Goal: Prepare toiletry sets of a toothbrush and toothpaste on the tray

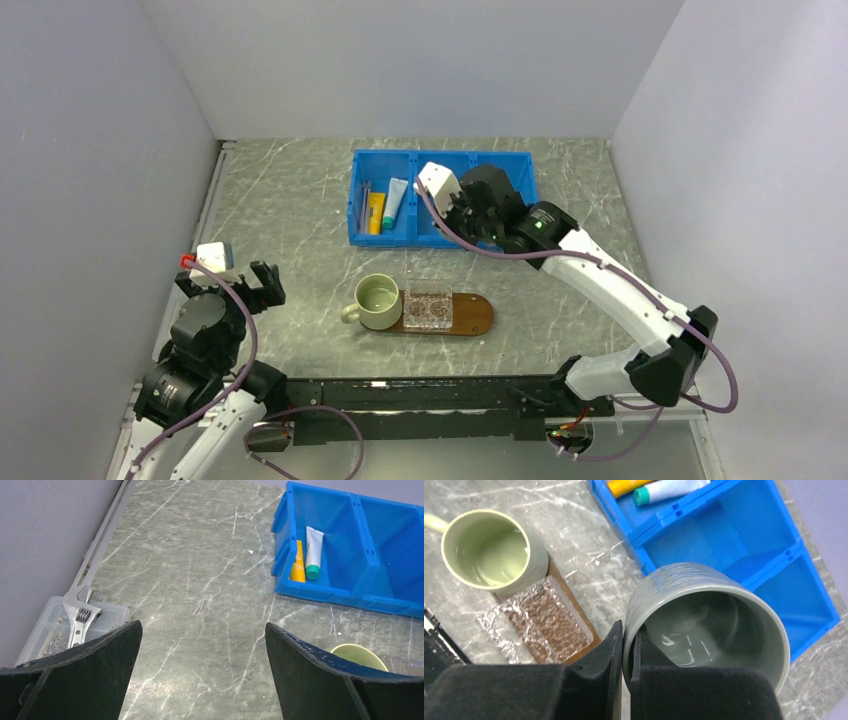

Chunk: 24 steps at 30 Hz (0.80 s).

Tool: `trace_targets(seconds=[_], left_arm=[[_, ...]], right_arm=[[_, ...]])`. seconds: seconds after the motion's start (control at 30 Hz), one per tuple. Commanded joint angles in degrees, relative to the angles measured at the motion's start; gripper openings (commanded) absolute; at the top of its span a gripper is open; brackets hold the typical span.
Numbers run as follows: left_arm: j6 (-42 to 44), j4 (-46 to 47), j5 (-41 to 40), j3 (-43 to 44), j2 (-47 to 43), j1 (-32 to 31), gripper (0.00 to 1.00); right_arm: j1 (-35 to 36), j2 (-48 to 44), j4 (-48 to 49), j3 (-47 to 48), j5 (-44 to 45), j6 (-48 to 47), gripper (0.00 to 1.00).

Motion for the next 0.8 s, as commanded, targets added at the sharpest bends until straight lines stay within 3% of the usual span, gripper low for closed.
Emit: trace_targets(seconds=[0.0, 0.33, 0.77], left_arm=[[0.52, 1.47, 0.50, 0.33, 0.78, 0.26, 0.99], [0.52, 1.50, 0.56, 0.33, 0.35, 0.30, 0.99], [0.61, 1.63, 1.03, 0.24, -0.04, 0.30, 0.99]], right_arm=[[2.10, -5.79, 1.48, -1.83, 5.64, 3.52, 0.00], [5.26, -13.08, -3.73, -11.48, 8.02, 10.62, 0.00], [8.47, -21.19, -0.09, -25.80, 4.64, 17.14, 0.00]])
